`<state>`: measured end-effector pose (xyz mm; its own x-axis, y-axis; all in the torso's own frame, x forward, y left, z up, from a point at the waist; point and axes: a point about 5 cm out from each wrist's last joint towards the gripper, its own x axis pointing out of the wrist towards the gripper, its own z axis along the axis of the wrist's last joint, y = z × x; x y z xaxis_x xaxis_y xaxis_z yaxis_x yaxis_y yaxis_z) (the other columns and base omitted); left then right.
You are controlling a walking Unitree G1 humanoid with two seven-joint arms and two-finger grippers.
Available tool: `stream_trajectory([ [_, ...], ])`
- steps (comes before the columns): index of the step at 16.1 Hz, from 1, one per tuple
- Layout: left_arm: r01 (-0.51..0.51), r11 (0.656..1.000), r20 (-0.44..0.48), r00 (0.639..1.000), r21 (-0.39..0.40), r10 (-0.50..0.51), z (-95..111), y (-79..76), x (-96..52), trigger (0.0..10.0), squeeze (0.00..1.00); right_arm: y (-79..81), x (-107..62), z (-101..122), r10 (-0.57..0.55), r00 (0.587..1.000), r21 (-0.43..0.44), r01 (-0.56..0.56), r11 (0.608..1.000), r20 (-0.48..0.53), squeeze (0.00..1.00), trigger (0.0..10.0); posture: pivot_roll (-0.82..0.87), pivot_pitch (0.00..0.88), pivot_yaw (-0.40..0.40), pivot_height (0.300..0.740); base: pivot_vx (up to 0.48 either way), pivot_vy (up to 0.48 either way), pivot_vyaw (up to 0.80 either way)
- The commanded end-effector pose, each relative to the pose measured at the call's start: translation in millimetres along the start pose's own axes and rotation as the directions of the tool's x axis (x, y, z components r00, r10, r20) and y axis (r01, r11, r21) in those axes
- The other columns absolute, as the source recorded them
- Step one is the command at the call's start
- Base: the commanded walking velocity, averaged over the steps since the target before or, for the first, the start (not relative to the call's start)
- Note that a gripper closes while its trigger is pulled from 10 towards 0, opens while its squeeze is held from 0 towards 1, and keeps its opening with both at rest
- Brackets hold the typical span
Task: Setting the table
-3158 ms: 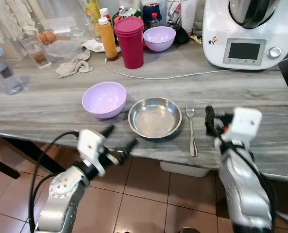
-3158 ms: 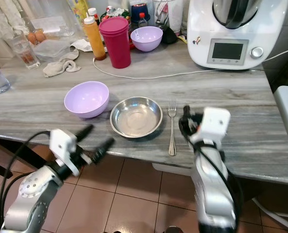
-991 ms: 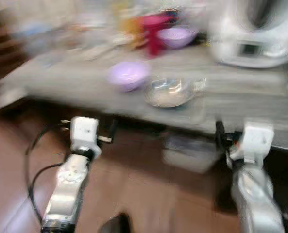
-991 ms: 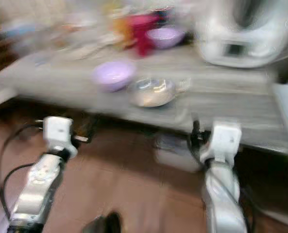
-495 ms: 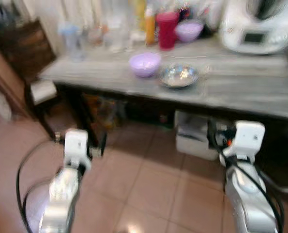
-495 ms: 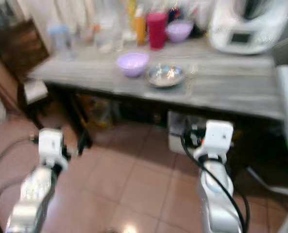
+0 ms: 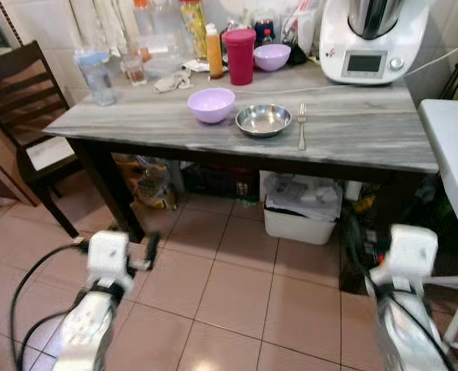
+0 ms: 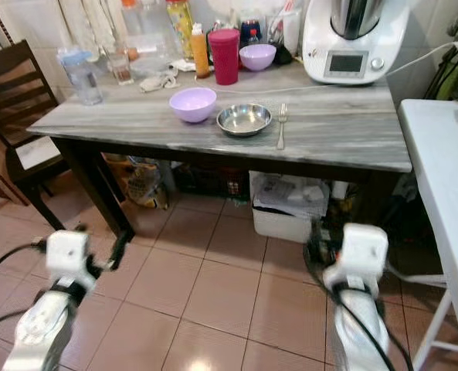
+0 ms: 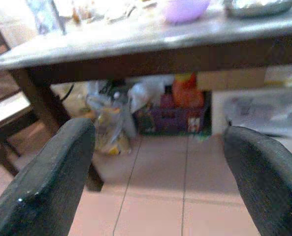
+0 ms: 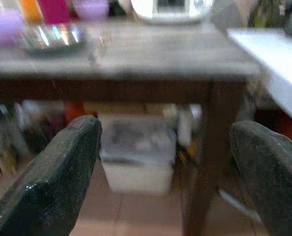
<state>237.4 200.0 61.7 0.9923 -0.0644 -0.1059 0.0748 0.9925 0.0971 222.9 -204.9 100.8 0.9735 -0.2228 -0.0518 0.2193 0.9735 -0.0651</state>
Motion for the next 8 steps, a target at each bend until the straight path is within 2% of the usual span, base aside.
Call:
stream_trajectory([
  [1,-0.03,0.999,-0.004,1.0,0.028,0.03,-3,8.2,-4.5,10.0,0.0,1.4,-2.5,6,0.02,0.999,-0.012,-0.02,1.0,0.038,0.0,10.0,-0.24,0.029,0.099,0.74,0.0,0.0,0.0],
  [2,-0.035,0.999,-0.029,0.999,0.036,0.036,-12,10.5,-13.0,10.0,0.0,0.4,-6.1,2,0.025,0.999,-0.02,-0.025,1.0,0.028,0.0,10.0,-0.24,0.038,0.1,0.74,0.0,0.0,0.0],
  [4,-0.034,0.999,-0.052,0.998,0.04,0.036,-20,11.6,-20.4,10.0,0.0,0.5,-5.3,3,0.025,0.999,-0.016,-0.024,1.0,0.03,0.0,10.0,-0.24,0.047,0.099,0.74,0.0,0.0,0.0],
  [6,-0.032,0.999,-0.032,0.999,0.039,0.033,-19,11.1,-17.7,10.0,0.0,3.6,-2.0,6,0.032,0.999,-0.007,-0.032,0.999,0.037,0.0,10.0,-0.24,0.047,0.099,0.74,0.0,0.0,0.0],
  [8,-0.034,0.999,-0.003,0.999,0.027,0.034,-15,11.5,-10.4,10.0,0.0,6.7,1.9,9,0.044,0.998,0.002,-0.044,0.999,0.039,0.0,10.0,-0.23,0.05,0.095,0.74,0.0,0.0,-0.68],
])
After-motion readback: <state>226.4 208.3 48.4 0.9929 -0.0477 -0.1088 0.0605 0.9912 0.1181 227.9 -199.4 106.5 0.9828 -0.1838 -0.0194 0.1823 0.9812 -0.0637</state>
